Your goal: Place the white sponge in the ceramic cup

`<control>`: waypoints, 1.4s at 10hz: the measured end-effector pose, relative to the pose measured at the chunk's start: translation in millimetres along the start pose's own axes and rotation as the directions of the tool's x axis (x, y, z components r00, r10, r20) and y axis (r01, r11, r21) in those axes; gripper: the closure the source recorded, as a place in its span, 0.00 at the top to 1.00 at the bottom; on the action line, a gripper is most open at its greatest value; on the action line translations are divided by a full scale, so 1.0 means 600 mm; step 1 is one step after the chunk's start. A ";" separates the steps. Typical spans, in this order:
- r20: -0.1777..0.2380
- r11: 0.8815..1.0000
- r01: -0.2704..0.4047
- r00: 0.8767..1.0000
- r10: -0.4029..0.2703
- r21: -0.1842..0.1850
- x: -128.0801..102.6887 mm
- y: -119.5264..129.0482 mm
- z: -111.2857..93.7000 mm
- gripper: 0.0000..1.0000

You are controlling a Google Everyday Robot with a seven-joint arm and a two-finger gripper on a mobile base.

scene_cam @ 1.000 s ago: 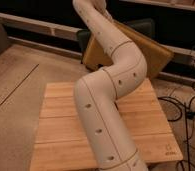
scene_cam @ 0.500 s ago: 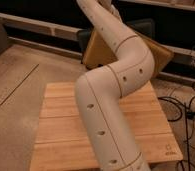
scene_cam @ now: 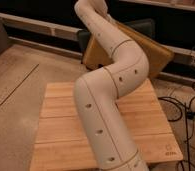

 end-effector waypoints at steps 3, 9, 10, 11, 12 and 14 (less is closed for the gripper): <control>-0.051 0.999 0.038 0.998 -0.037 0.007 0.019 0.032 0.041 0.00; -0.043 0.995 0.099 0.994 -0.099 -0.004 0.012 0.083 0.101 0.00; -0.033 0.994 0.110 0.993 -0.111 -0.020 0.008 0.097 0.111 0.00; -0.023 0.992 0.120 0.992 -0.121 -0.041 0.005 0.113 0.121 0.00; -0.013 0.989 0.129 0.991 -0.130 -0.065 0.003 0.129 0.130 0.00; 0.005 0.983 0.145 0.989 -0.145 -0.109 0.000 0.155 0.142 0.00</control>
